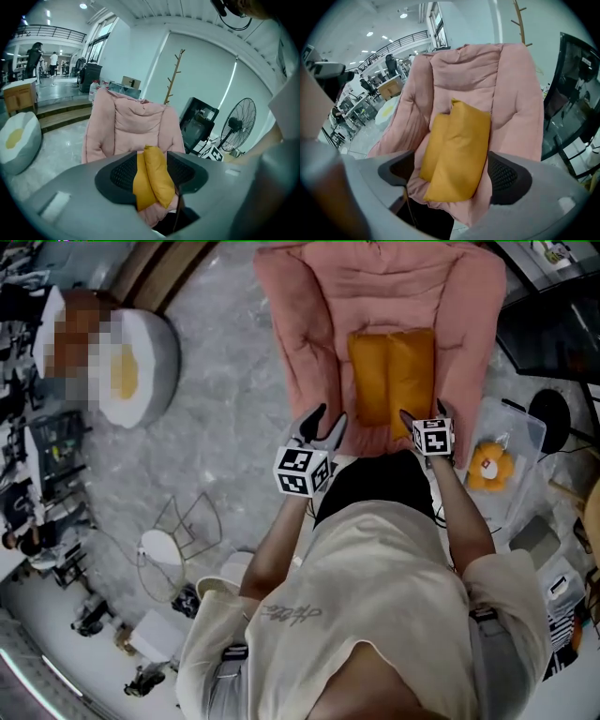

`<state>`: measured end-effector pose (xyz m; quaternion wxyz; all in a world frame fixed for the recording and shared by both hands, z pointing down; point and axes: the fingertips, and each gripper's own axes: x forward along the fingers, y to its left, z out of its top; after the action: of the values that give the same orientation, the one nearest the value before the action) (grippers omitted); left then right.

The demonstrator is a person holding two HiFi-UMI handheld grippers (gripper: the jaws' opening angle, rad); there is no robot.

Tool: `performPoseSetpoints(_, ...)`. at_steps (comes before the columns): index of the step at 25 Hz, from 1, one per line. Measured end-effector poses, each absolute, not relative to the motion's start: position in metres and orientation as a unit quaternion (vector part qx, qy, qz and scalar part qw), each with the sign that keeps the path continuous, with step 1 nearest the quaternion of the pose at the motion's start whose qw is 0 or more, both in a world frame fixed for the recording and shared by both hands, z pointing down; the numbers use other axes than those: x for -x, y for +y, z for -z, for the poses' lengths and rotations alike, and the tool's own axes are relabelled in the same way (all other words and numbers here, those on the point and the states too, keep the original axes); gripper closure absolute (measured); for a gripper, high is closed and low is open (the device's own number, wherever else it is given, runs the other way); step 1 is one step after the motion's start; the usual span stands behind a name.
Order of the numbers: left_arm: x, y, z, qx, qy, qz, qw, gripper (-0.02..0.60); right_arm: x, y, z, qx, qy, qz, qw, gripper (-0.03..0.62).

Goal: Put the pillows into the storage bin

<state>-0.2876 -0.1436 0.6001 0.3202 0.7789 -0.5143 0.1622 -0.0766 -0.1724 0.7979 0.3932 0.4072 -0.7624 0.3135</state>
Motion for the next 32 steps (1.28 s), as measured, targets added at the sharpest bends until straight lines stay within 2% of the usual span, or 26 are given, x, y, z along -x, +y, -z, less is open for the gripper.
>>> performPoseSetpoints(5,0.279,-0.162,-0.605,-0.776,-0.515,-0.171,0.321,0.364,0.087,-0.192,-0.834,-0.385,-0.758,-0.328,0.411,0.096)
performPoseSetpoints(11,0.271,-0.167,-0.625,-0.766,-0.512,-0.179,0.344,0.36,0.087,-0.21,-0.868,-0.416,-0.73,-0.357,0.408,0.027)
performPoseSetpoints(16,0.273,-0.17,-0.637,-0.754,-0.519,-0.18,0.359,0.36,0.096,-0.221,-0.9,-0.425,-0.711,-0.371,0.421,0.003)
performPoseSetpoints(24,0.291,-0.18,-0.642,-0.732,-0.543,-0.166,0.377,0.36,0.088,-0.233,-0.934,-0.468,-0.671,-0.336,0.467,0.0)
performPoseSetpoints(32,0.297,-0.18,-0.646,-0.725,-0.547,-0.166,0.383,0.36,0.083,-0.24,-0.942,-0.418,-0.681,-0.384,0.463,0.006)
